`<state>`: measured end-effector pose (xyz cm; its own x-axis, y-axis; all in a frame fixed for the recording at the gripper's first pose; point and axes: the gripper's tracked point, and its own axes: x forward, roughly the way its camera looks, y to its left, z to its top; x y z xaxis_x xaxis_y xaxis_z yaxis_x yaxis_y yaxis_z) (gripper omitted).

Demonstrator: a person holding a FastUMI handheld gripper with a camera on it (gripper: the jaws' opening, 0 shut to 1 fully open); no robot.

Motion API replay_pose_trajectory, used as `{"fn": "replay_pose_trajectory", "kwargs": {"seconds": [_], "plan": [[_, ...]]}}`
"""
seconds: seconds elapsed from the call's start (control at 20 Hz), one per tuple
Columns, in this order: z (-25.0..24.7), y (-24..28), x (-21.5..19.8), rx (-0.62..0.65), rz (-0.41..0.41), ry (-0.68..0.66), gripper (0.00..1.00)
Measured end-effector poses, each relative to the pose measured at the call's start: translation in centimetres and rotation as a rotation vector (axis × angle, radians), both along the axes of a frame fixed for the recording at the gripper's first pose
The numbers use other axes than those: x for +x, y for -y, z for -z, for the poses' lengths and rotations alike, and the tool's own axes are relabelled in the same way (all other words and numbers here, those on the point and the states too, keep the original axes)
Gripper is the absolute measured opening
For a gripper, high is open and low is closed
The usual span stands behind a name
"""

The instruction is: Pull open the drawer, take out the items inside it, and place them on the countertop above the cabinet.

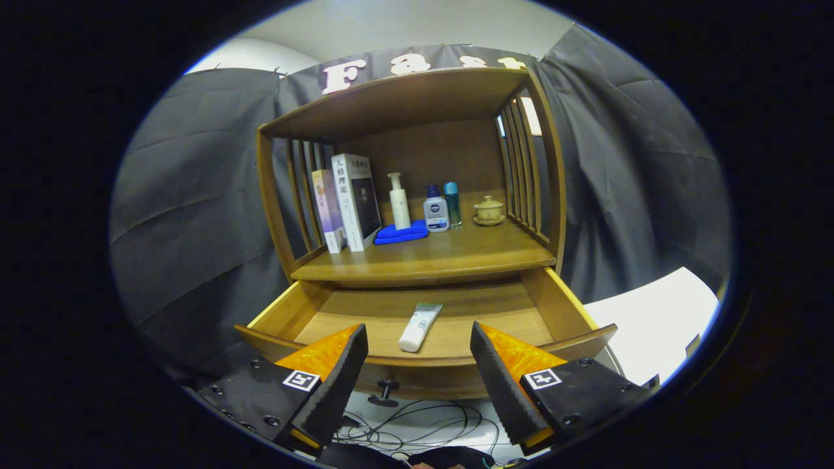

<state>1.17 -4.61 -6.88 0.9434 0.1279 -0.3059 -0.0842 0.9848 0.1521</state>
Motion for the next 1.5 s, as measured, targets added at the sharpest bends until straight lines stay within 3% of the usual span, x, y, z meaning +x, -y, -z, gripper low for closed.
{"fn": "replay_pose_trajectory", "kwargs": {"seconds": [0.15,0.5,0.65,0.7,0.9,1.15,1.5], "plan": [[-1.4,0.3,1.5,0.076,0.012,-0.018,0.98],[-3.6,1.2,4.5,0.055,0.033,0.005,0.98],[-6.2,2.2,6.0,-0.167,0.047,0.091,0.98],[-6.8,0.6,6.1,-0.161,0.028,0.095,0.98],[-6.6,-3.1,8.3,-0.050,-0.038,0.030,0.98],[-4.2,-4.0,11.4,-0.178,-0.073,-0.047,0.98],[1.8,-5.0,15.3,-0.291,-0.200,-0.268,0.99]]}}
